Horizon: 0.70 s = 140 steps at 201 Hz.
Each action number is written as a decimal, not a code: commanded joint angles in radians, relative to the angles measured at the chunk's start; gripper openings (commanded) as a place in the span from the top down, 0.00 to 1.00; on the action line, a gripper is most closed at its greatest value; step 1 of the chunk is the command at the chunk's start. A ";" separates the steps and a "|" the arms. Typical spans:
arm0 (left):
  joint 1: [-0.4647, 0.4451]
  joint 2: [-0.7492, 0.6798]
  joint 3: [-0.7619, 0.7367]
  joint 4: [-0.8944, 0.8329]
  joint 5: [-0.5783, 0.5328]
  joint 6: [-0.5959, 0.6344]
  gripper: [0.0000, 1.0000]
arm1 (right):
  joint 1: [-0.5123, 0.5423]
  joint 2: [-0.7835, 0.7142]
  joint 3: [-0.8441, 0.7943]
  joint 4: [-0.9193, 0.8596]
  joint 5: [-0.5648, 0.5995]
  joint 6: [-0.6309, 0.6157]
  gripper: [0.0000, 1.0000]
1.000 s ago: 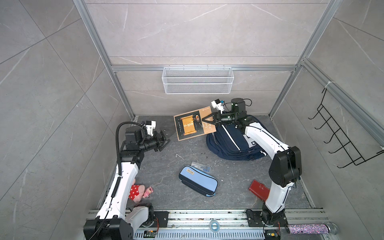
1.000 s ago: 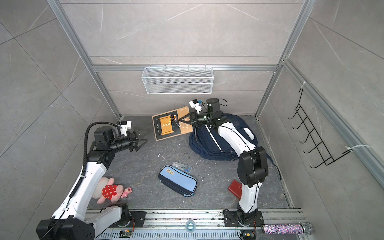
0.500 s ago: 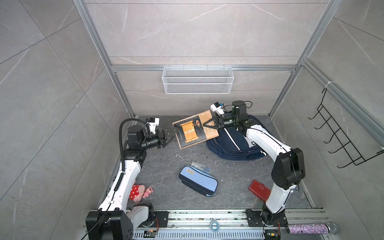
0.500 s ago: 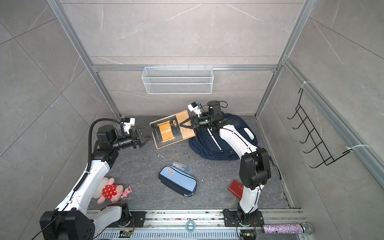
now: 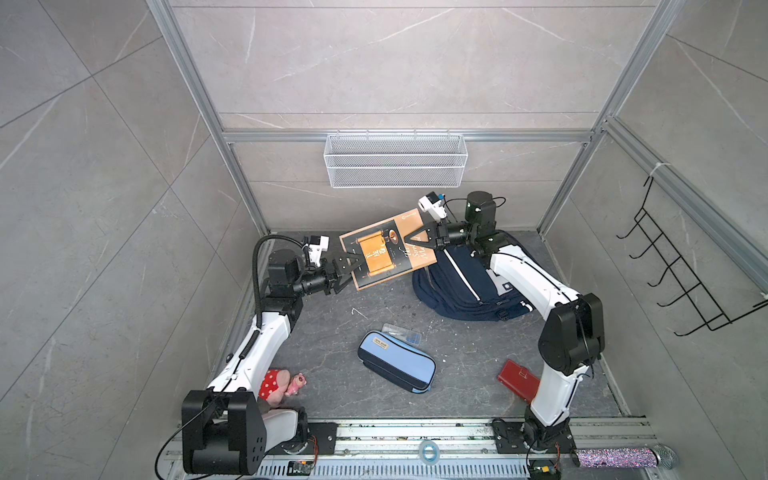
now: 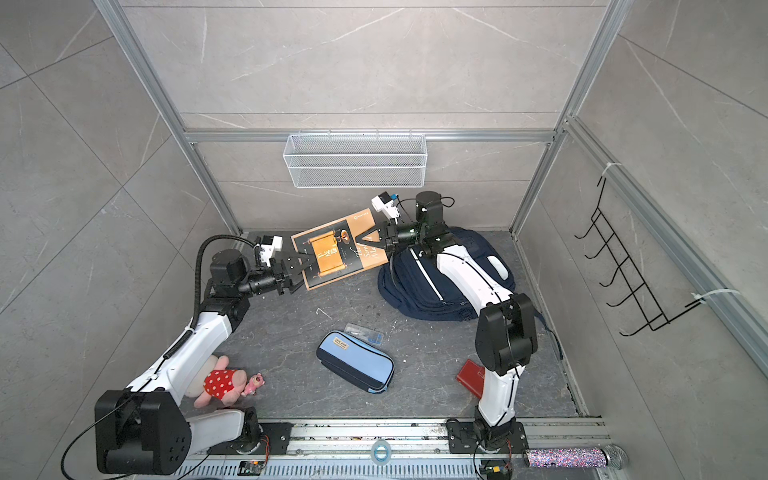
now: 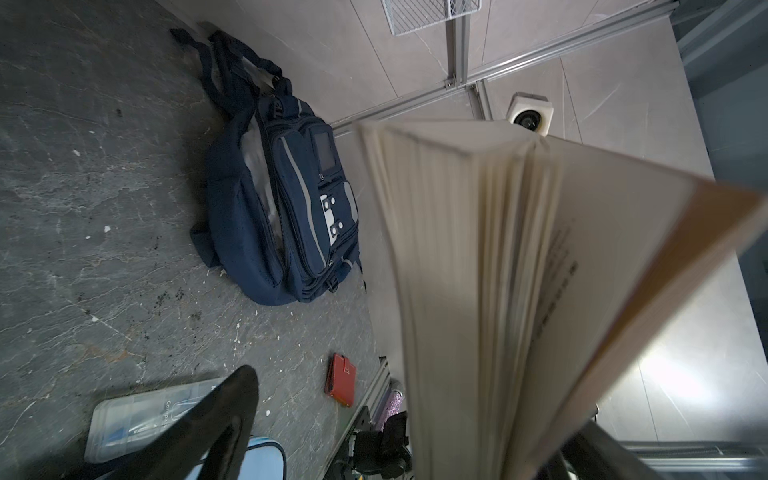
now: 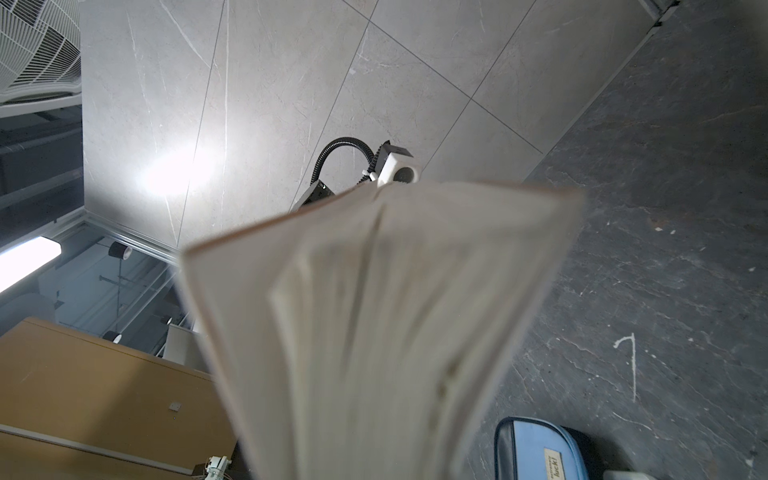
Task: Pack the student bag
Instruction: 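Carry the upright tan book toward the backpack with both grippers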
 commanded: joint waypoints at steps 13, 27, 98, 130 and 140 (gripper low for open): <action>-0.019 0.012 0.054 0.136 0.027 -0.049 0.15 | 0.011 0.016 0.062 0.102 -0.033 0.051 1.00; -0.019 0.019 0.059 0.178 0.040 -0.077 0.22 | 0.014 0.019 0.062 0.105 -0.036 0.054 1.00; -0.017 -0.005 0.097 0.074 0.044 -0.014 0.43 | 0.014 -0.015 0.064 -0.108 -0.082 -0.137 1.00; -0.019 -0.029 0.108 0.085 0.042 -0.020 0.54 | 0.008 -0.026 0.086 -0.272 -0.073 -0.264 1.00; -0.019 -0.035 0.108 0.081 0.051 -0.022 0.55 | 0.006 -0.022 0.091 -0.270 -0.058 -0.258 1.00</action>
